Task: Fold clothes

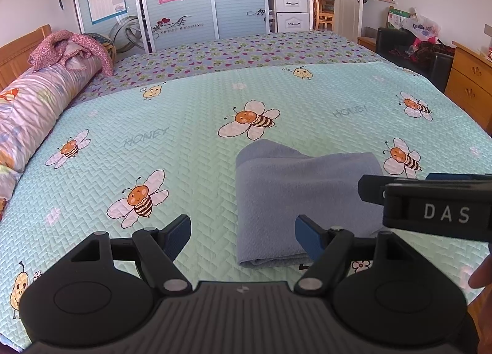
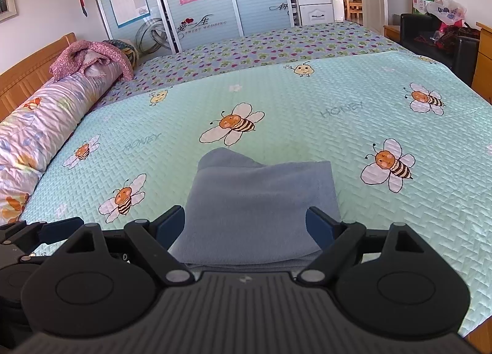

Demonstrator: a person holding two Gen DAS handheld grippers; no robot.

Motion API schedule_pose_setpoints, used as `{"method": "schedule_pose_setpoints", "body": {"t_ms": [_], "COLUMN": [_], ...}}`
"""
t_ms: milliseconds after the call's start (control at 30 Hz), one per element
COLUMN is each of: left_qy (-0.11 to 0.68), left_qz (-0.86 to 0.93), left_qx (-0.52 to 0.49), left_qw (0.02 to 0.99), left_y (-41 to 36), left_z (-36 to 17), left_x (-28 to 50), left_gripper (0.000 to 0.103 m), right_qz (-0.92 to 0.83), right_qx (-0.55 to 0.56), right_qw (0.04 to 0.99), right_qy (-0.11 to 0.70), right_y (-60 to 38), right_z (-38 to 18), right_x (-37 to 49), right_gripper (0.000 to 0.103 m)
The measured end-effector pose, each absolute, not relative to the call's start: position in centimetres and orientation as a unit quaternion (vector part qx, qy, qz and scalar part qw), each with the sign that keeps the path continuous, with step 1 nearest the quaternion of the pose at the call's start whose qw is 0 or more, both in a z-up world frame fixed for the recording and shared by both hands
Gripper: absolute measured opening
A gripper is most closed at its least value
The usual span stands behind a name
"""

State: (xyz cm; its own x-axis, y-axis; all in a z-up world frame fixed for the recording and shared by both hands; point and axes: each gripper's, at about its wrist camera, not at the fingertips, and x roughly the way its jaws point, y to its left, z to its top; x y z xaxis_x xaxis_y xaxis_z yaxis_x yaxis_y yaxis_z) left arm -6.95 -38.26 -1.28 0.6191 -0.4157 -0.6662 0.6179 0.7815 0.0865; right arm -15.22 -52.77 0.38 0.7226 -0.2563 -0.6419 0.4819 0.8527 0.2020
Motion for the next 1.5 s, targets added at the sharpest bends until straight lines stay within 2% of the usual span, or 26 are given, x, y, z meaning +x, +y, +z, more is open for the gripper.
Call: {"method": "schedule_pose_setpoints", "body": {"t_ms": [967, 1233, 1333, 1500], "left_qy": [0.330, 0.374, 0.409, 0.479], "left_qz": [-0.291, -0.304, -0.311, -0.348], "left_qx": [0.157, 0.126, 0.076, -0.033], "left_qw": [0.884, 0.867, 0.855, 0.805], "left_y": [-38.3, -37.4, -35.6, -33.1], "left_z": [-1.5, -3.1, -4.0, -6.8], "left_x": [-6.8, -4.4, -1.7, 3.8], "left_gripper": [0.077, 0.077, 0.077, 0.077], "right_qz": [-0.203, -0.192, -0.163, -0.093], "right_qx": [0.176, 0.193, 0.250, 0.473], "right_qw": [0.908, 0.905, 0.898, 0.832], "right_qy": [0.321, 0.328, 0.322, 0.274], "right_y": [-52.4, -53.3, -55.7, -63.6], "right_z": [0.2, -1.6, -3.1, -9.3], "right_x": [-14.7, -15.0, -16.1, -19.7], "right_gripper": [0.086, 0.086, 0.086, 0.086]}}
